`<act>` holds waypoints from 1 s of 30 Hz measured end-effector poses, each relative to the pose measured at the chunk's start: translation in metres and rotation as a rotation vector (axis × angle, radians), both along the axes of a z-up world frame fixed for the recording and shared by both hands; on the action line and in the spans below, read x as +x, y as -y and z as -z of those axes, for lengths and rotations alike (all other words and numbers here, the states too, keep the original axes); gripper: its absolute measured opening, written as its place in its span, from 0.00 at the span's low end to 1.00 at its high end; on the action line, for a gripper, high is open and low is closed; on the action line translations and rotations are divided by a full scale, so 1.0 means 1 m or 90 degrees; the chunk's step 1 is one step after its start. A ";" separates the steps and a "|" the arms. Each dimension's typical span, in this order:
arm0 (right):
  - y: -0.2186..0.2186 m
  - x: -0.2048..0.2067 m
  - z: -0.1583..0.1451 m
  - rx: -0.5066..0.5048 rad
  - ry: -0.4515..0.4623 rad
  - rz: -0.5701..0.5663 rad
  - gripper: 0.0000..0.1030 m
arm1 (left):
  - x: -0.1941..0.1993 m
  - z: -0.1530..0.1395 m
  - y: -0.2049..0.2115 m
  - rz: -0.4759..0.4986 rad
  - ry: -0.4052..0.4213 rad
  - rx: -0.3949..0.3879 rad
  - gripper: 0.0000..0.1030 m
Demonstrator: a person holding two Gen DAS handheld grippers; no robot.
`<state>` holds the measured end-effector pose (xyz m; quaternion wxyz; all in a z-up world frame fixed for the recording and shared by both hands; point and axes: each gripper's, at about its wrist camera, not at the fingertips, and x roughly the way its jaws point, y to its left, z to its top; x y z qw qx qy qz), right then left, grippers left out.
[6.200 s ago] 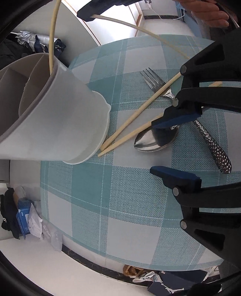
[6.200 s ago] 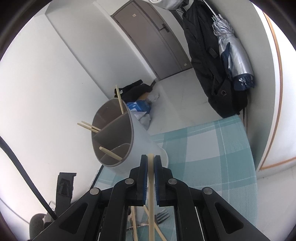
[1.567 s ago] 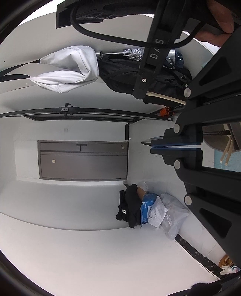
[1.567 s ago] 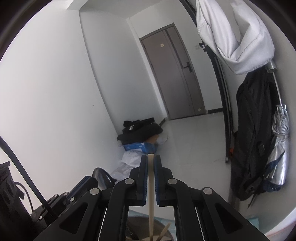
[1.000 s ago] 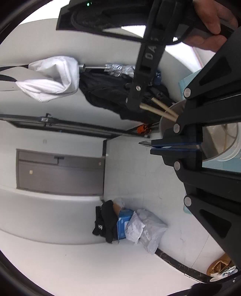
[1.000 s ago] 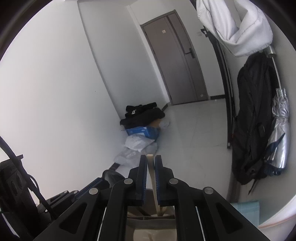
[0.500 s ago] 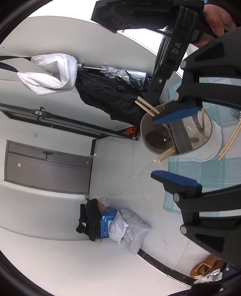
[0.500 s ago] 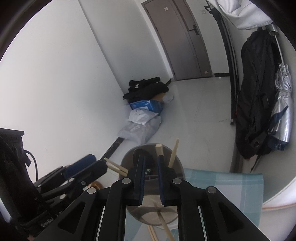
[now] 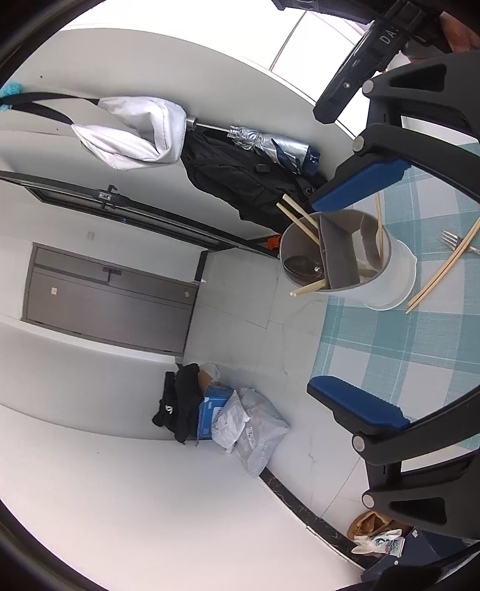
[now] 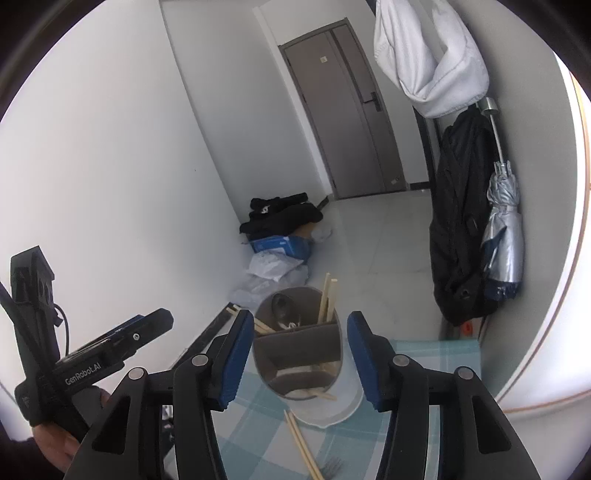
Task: Organize utensils
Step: 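Pull both open grippers back from the caddy, then lower the right gripper onto the silver fork and pinch it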
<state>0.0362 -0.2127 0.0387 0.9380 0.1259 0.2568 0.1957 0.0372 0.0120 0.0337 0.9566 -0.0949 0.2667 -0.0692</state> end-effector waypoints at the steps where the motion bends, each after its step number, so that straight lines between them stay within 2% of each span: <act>1: 0.001 -0.005 0.000 -0.002 0.003 0.002 0.54 | -0.005 -0.001 0.002 0.002 0.005 0.008 0.89; 2: 0.001 -0.011 0.000 -0.005 0.006 0.006 0.58 | -0.009 -0.001 0.004 0.002 0.008 0.015 0.90; 9: 0.002 -0.048 0.009 -0.028 0.015 0.008 0.66 | -0.037 0.008 0.006 0.001 0.014 0.016 0.97; 19: 0.004 -0.083 0.041 -0.047 -0.018 0.024 0.75 | -0.062 0.032 0.007 -0.004 -0.005 0.014 0.99; 22: 0.004 -0.089 0.052 -0.067 -0.030 0.037 0.81 | -0.066 0.037 0.005 -0.002 -0.009 0.016 0.99; 27: 0.004 -0.090 0.068 -0.086 -0.057 0.033 0.83 | -0.068 0.052 0.001 -0.001 -0.029 0.007 0.99; 30: 0.005 -0.089 0.080 -0.084 -0.077 0.036 0.84 | -0.065 0.077 -0.003 0.002 -0.069 -0.008 0.99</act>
